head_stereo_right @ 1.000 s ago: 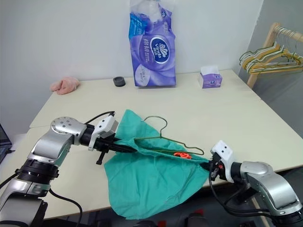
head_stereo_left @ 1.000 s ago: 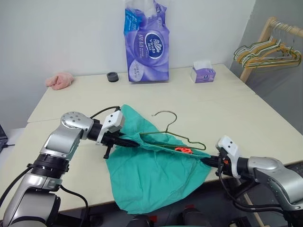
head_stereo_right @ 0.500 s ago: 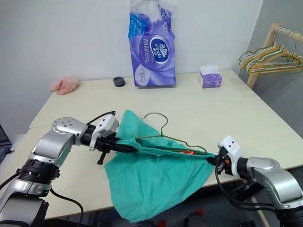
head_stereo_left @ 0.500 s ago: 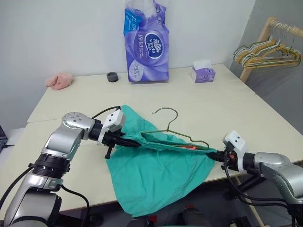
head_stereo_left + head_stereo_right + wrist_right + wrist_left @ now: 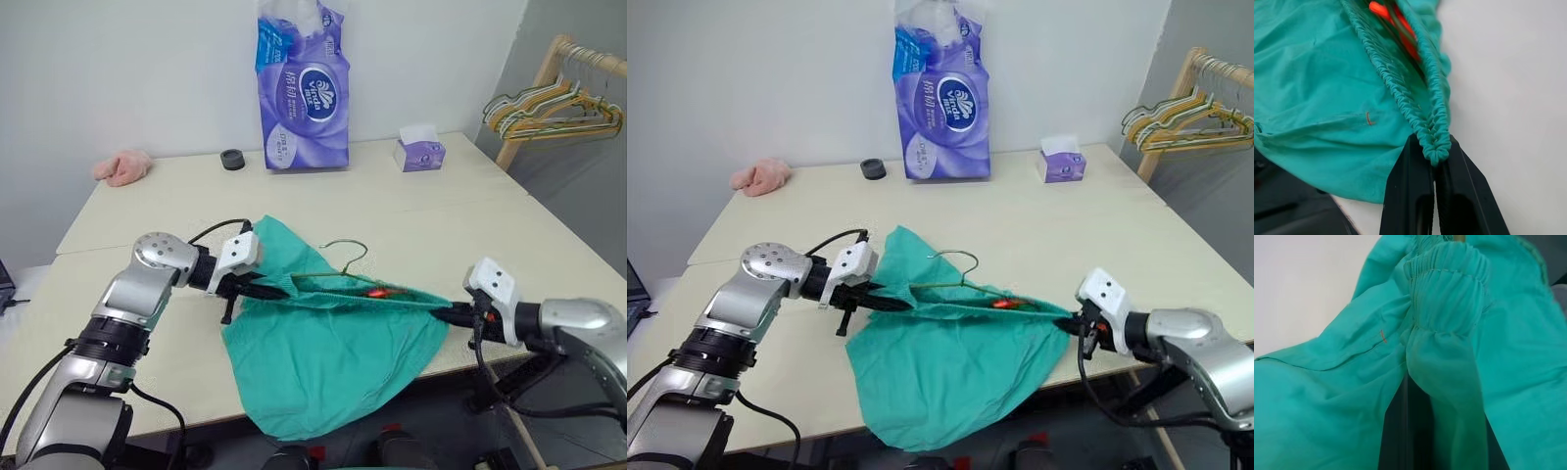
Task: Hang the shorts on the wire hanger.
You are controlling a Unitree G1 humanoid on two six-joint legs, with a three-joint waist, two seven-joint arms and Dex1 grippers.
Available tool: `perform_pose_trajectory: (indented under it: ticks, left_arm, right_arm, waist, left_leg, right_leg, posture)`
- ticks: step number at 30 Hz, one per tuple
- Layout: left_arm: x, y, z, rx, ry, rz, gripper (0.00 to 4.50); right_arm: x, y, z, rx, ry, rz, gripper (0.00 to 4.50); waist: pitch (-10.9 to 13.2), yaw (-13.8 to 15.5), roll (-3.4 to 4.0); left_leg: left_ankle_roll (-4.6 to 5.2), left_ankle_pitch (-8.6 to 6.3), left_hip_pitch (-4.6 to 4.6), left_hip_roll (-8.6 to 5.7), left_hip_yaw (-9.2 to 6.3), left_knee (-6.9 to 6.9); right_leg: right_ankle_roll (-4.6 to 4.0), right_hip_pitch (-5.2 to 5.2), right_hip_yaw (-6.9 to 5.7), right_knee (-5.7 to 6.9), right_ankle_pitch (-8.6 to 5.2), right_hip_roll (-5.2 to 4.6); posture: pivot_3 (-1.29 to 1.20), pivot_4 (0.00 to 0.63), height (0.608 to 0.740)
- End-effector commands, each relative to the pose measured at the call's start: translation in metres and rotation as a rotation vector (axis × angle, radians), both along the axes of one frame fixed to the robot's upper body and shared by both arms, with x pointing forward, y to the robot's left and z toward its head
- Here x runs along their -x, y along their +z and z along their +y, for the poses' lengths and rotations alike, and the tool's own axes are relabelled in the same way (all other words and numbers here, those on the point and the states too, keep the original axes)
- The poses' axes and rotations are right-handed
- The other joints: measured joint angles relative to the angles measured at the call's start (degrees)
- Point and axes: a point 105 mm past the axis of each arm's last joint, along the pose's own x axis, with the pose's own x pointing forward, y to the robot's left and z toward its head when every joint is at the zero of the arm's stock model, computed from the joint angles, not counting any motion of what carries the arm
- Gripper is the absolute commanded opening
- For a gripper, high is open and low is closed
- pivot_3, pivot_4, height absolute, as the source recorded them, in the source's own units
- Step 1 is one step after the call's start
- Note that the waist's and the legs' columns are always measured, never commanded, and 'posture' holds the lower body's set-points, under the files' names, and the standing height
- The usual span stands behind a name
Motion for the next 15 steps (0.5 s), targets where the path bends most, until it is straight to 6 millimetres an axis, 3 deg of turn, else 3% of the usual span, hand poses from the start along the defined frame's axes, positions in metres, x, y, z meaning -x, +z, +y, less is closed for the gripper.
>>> perform_pose_trajectory:
  ticks: [1, 7, 15]
  left_arm:
    - [-0.005, 0.009, -0.024, -0.017, -0.036, -0.102, 0.0]
    - [-0.009, 0.004, -0.038, -0.027, -0.033, -0.138, 0.0]
    - [-0.026, -0.003, -0.027, -0.09, 0.067, -0.223, 0.0]
  right_arm:
    - [-0.01, 0.022, 0.02, 0.094, 0.131, -0.125, 0.01]
    - [-0.022, 0.034, 0.041, 0.197, 0.274, -0.226, 0.01]
    - [-0.027, 0.047, 0.043, 0.301, 0.374, -0.301, 0.01]
  waist:
    - [0.01, -0.07, 0.02]
    - [0.03, -0.3, 0.01]
    - [0.02, -0.77, 0.01]
  left_leg:
    - [0.0, 0.0, 0.0, 0.0, 0.01, 0.0]
    - [-0.17, 0.1, -0.07, 0.01, 0.02, -0.01]
    - [-0.18, 0.1, -0.06, 0.0, -0.01, 0.01]
  right_leg:
    - [0.0, 0.0, 0.01, 0.0, 0.0, 0.0]
    - [0.0, -0.06, 0.01, -0.04, 0.0, 0.0]
    - [0.01, -0.05, -0.02, -0.03, 0.01, -0.01]
  posture:
    - [-0.19, 0.021, 0.74]
    - [-0.2, 0.021, 0.74]
    - [-0.19, 0.022, 0.74]
